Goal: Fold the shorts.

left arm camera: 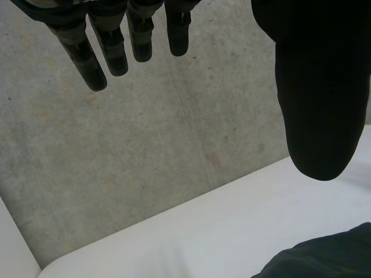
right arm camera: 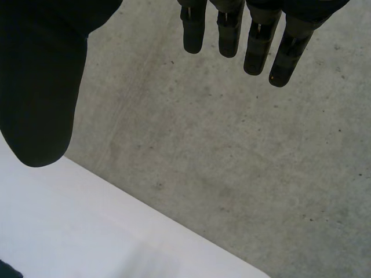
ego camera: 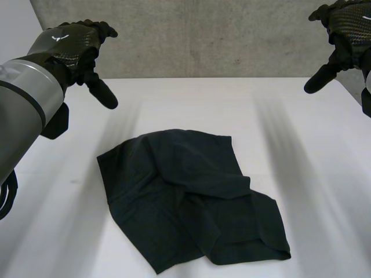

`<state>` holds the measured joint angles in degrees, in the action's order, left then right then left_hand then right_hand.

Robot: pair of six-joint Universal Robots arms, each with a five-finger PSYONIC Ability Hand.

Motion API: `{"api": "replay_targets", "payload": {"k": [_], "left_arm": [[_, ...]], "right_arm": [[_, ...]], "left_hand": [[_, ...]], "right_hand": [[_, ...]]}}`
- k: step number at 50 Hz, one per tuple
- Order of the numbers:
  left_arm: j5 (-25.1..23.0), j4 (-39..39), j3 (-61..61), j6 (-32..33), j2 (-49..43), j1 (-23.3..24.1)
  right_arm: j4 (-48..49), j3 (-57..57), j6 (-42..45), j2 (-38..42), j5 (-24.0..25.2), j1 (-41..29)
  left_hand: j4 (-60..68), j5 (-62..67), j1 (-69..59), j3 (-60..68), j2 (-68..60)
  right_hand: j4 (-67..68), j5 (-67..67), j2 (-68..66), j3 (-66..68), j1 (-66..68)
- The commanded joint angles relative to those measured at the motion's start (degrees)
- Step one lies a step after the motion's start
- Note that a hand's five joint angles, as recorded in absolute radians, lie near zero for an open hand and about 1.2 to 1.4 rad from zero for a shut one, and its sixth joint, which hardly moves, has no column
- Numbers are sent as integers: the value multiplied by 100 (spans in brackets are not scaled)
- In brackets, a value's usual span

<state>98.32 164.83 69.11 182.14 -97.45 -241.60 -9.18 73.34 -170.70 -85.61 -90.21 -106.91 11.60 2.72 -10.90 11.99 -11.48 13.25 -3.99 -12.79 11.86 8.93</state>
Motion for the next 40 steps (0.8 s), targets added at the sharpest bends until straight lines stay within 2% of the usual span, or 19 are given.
{"api": "replay_targets", "payload": {"k": [1, 8, 13, 17, 20, 24, 28, 34, 36, 40], "left_arm": [[3, 31, 85, 32, 42, -63], [-41, 93, 111, 58, 33, -230], [-76, 321, 85, 199, -230, -441], [-84, 453, -12, 734, -923, -572], [-93, 506, -82, 1130, -1477, -748], [-181, 515, -345, 1280, -2277, -994], [-541, 489, -574, 1271, -2928, -1100], [-1419, 524, -627, 1236, -3420, -1425], [-1586, 559, -662, 1227, -3569, -1469], [-1623, 716, -794, 1210, -3824, -1478]], "right_arm": [[39, 119, 19, 0, 13, 12], [31, 207, 63, 18, 197, -14], [13, 400, 457, 185, 767, -75], [4, 584, 967, 290, 1189, -119], [4, 611, 1108, 360, 1234, -224], [4, 611, 1188, 484, 1225, -348], [4, 620, 1197, 501, 1225, -357], [13, 673, 1205, 615, 1234, -357], [13, 682, 1214, 659, 1243, -365], [13, 690, 1214, 738, 1234, -383]], "left_hand": [[-160, -272, 90, -199, 148], [-160, -272, 90, -199, 148], [-88, -200, 18, -127, 76], [198, 85, -268, 158, -210], [231, 119, -302, 192, -244], [517, 405, -588, 478, -530], [601, 489, -672, 562, -613], [1123, 1011, -1194, 1084, -1135], [1173, 1061, -1243, 1134, -1185], [1224, 1112, -1294, 1185, -1236]], "right_hand": [[-325, 399, 279, -186, 107], [-325, 399, 279, -186, 107], [-325, 399, 279, -186, 107], [-325, 399, 279, -186, 107], [-325, 399, 279, -186, 107], [-325, 399, 279, -186, 107], [-325, 399, 279, -186, 107], [-325, 399, 279, -186, 107], [-325, 399, 279, -186, 107], [-325, 399, 279, -186, 107]]}}
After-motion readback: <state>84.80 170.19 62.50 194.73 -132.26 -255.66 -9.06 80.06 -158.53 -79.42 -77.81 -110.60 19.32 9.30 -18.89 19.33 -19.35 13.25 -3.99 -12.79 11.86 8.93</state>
